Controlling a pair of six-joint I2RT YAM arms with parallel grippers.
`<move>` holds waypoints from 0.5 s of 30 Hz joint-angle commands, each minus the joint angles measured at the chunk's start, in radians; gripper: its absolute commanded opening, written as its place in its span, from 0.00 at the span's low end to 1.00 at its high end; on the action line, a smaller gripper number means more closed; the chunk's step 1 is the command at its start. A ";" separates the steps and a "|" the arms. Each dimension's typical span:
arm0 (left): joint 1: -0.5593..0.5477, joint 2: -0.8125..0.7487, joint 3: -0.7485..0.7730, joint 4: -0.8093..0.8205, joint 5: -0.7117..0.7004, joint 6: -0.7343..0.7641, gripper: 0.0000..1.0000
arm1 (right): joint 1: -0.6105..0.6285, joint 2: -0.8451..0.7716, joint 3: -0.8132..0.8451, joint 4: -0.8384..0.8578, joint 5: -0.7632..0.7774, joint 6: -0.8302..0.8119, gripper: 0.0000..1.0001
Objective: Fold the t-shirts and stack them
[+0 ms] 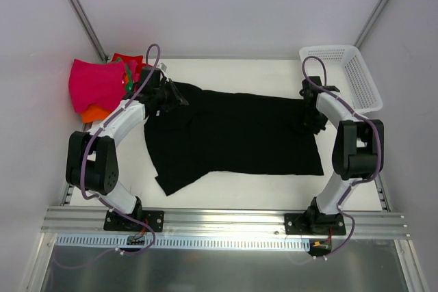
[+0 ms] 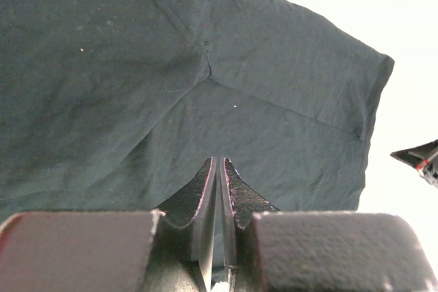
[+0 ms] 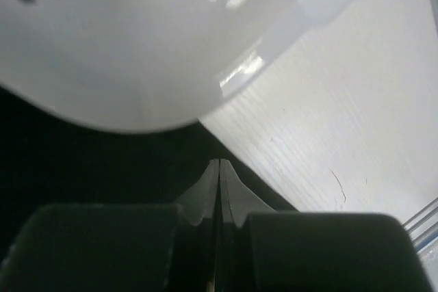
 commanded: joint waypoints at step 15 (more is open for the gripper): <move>-0.009 0.020 0.003 0.010 -0.006 0.018 0.05 | -0.106 0.284 0.460 -0.052 0.068 0.005 0.00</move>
